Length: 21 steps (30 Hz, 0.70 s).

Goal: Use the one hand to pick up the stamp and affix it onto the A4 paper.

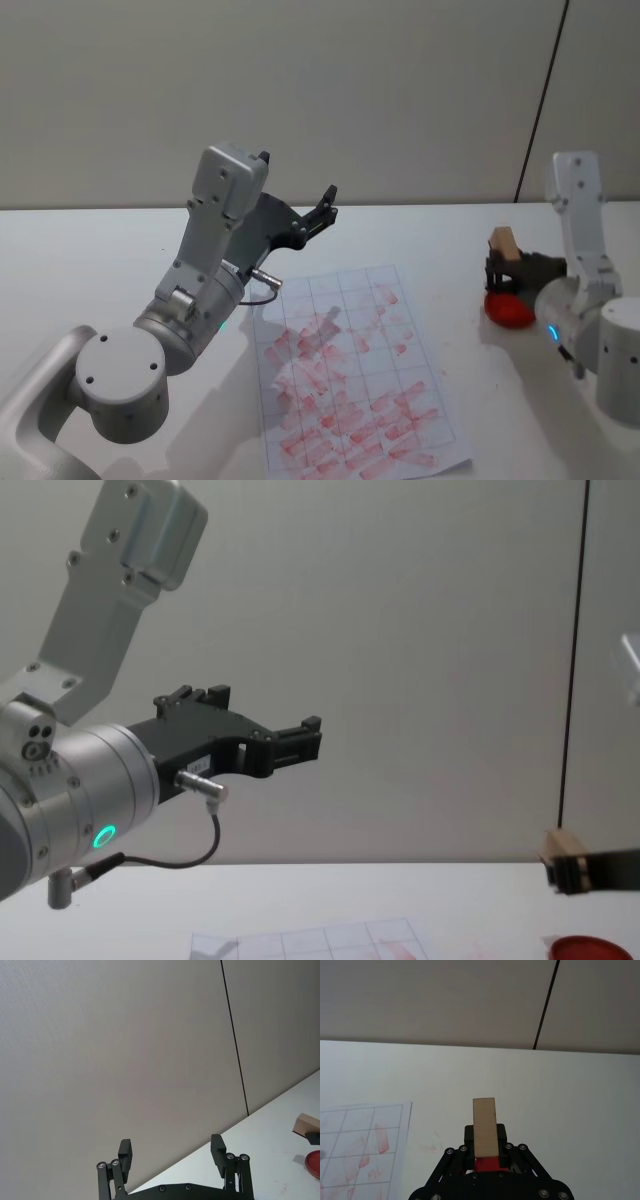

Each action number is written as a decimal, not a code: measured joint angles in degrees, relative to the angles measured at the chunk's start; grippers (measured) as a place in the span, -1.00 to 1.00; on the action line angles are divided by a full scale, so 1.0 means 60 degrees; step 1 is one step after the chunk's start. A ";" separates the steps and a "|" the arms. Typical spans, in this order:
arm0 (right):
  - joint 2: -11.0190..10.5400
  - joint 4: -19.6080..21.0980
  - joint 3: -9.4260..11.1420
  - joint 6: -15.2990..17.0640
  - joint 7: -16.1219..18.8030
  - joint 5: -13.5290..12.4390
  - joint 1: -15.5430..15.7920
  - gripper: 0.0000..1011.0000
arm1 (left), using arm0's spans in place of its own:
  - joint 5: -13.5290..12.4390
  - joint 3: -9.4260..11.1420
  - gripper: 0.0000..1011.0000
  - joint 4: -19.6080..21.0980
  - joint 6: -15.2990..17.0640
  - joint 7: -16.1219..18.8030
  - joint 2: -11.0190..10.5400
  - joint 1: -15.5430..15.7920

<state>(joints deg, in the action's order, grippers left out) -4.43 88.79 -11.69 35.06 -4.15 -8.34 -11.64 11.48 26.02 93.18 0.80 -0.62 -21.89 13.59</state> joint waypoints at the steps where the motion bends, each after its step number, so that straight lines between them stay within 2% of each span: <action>1: -0.0024 -0.0004 0.0019 0.0041 -0.0014 -0.0005 0.0044 -0.54 | 0.0000 0.0000 0.98 0.0000 0.0000 0.0000 0.0000 0.0000; 16: -0.0105 -0.0171 0.0123 0.0266 -0.0044 0.0006 0.0302 -0.54 | 0.0000 -0.0001 0.98 0.0000 0.0000 0.0000 0.0000 0.0000; 21: -0.0090 -0.0281 0.0150 0.0256 -0.0068 0.0030 0.0312 -0.31 | 0.0001 0.0000 0.98 0.0000 -0.0001 0.0000 0.0000 0.0000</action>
<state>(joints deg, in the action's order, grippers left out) -4.97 87.10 -10.79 36.60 -4.55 -8.16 -9.77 11.48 26.02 93.18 0.79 -0.62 -21.89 13.59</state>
